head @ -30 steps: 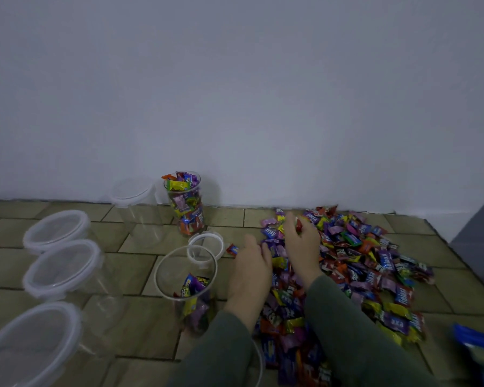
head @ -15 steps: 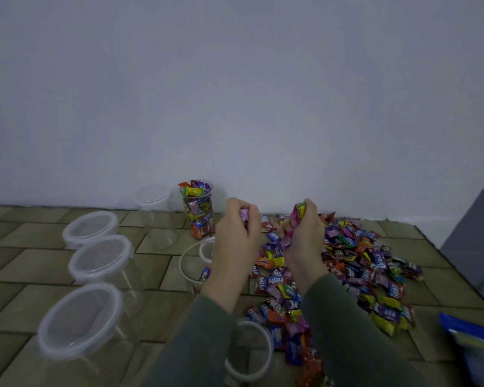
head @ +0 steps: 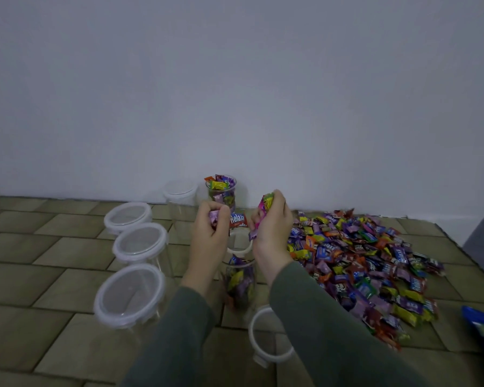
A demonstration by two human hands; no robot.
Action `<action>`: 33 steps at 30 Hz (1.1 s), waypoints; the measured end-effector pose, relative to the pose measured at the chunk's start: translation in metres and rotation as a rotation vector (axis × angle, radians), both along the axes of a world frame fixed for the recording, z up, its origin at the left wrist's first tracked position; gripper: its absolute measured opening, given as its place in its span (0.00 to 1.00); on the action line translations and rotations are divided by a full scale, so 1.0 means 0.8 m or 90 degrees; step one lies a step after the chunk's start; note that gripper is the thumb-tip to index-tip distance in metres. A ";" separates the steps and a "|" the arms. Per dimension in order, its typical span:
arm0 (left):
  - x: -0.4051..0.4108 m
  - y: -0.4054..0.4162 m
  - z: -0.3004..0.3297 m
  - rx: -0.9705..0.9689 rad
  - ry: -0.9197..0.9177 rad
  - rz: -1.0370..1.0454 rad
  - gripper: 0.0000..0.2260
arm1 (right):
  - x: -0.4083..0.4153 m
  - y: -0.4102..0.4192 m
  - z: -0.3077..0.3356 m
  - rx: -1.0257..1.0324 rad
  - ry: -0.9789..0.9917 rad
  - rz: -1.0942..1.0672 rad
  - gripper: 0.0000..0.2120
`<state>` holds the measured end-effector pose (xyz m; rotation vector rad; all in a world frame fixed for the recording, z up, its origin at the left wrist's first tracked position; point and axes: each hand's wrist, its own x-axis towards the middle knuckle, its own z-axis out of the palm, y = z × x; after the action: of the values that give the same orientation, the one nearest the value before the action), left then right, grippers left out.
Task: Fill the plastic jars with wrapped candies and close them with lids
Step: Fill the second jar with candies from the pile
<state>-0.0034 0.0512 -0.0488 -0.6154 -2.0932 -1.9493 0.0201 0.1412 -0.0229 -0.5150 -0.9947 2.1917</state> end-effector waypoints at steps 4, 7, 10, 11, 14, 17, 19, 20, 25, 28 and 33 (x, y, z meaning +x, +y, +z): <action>-0.003 0.001 -0.010 0.052 -0.024 -0.023 0.04 | 0.004 -0.013 -0.012 0.094 0.017 -0.087 0.19; -0.006 0.001 -0.017 0.081 -0.034 -0.026 0.04 | 0.004 -0.018 -0.014 0.133 0.017 -0.093 0.20; -0.006 0.001 -0.019 0.097 -0.029 -0.025 0.03 | 0.004 -0.018 -0.012 0.121 0.008 -0.109 0.19; -0.005 0.002 -0.021 0.100 -0.029 -0.028 0.03 | 0.004 -0.017 -0.012 0.113 0.009 -0.108 0.19; -0.006 0.001 -0.029 0.104 -0.002 -0.036 0.06 | 0.005 -0.016 -0.013 0.115 -0.001 -0.100 0.19; -0.008 0.002 -0.037 0.103 0.014 -0.051 0.05 | 0.005 -0.016 -0.013 0.129 -0.016 -0.095 0.20; -0.011 0.002 -0.041 0.098 0.022 -0.058 0.05 | 0.005 -0.016 -0.012 0.112 -0.022 -0.098 0.20; -0.012 0.001 -0.042 0.104 0.022 -0.071 0.05 | 0.005 -0.016 -0.011 0.103 -0.026 -0.099 0.19; -0.011 0.005 -0.062 0.187 -0.044 -0.111 0.16 | 0.004 -0.015 -0.012 0.093 -0.047 -0.084 0.17; -0.009 0.011 -0.088 0.221 -0.198 -0.096 0.19 | 0.003 -0.012 -0.013 0.082 -0.062 -0.044 0.15; -0.009 0.017 -0.096 0.311 -0.354 -0.098 0.29 | 0.003 -0.003 -0.007 0.121 -0.098 0.108 0.14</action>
<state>-0.0104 0.0645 -0.1257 -0.1412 -1.7264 -2.8411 0.0226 0.1392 -0.0286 -0.5334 -1.3586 2.1998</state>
